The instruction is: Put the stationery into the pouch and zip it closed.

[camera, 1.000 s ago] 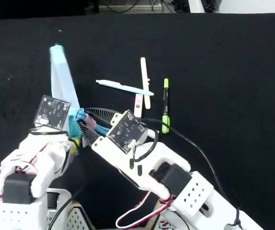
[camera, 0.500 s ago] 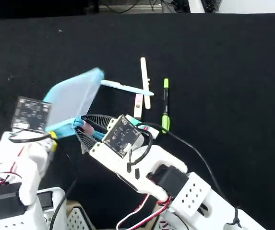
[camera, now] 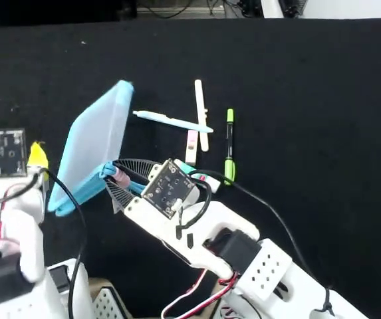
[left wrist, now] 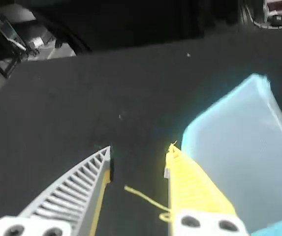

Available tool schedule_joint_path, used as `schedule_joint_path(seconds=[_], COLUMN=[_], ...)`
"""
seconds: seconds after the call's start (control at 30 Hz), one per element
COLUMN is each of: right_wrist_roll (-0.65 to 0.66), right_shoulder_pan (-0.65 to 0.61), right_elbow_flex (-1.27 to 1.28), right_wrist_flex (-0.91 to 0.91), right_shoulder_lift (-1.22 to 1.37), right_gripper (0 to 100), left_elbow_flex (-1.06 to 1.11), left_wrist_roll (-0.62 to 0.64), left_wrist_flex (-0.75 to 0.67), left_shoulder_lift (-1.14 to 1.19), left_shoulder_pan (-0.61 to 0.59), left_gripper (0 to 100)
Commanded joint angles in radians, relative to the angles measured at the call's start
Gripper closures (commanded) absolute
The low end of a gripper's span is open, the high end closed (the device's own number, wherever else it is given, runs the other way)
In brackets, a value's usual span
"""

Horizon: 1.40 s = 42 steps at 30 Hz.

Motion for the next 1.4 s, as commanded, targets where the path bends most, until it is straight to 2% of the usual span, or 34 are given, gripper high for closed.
schedule_joint_path(seconds=[0.0, 0.07, 0.17, 0.4, 0.5, 0.7, 0.83, 0.97, 1.13, 1.27, 1.37], right_wrist_roll=[-0.014, -0.014, -0.014, -0.014, -0.014, -0.014, -0.014, -0.014, -0.012, -0.009, -0.008], right_shoulder_pan=[0.021, 0.021, 0.026, 0.049, 0.06, 0.06, 0.058, 0.037, -0.043, -0.043, -0.043], right_elbow_flex=[-0.013, -0.021, -0.041, -0.048, -0.031, 0.051, 0.101, 0.097, 0.125, 0.14, 0.163], right_wrist_flex=[-0.002, -0.014, -0.041, -0.011, 0.06, 0.15, 0.15, 0.149, 0.149, 0.158, 0.157], right_shoulder_lift=[-0.025, -0.022, -0.021, -0.025, -0.03, -0.03, -0.03, -0.03, -0.028, -0.028, -0.03], right_gripper=[98.7, 98.7, 98.7, 98.7, 98.7, 98.7, 98.7, 98.7, 98.7, 98.7, 98.7], left_elbow_flex=[0.122, 0.179, 0.251, 0.377, 0.44, 0.501, 0.483, 0.351, 0.114, -0.004, -0.064], left_wrist_roll=[-0.017, -0.018, -0.015, 0.221, 0.249, 0.239, 0.123, 0.051, -0.018, -0.037, -0.037], left_wrist_flex=[-0.044, -0.02, 0.048, 0.017, -0.014, 0.015, 0.061, 0.132, 0.236, 0.267, 0.31], left_shoulder_lift=[0.035, 0.037, 0.025, -0.043, -0.072, -0.141, -0.204, -0.278, -0.29, -0.209, -0.095], left_shoulder_pan=[-0.007, 0.005, 0.096, 0.404, 0.481, 0.427, 0.348, 0.271, 0.266, 0.271, 0.317], left_gripper=[82, 82, 82, 82, 82, 82, 82, 82, 82, 82, 82])
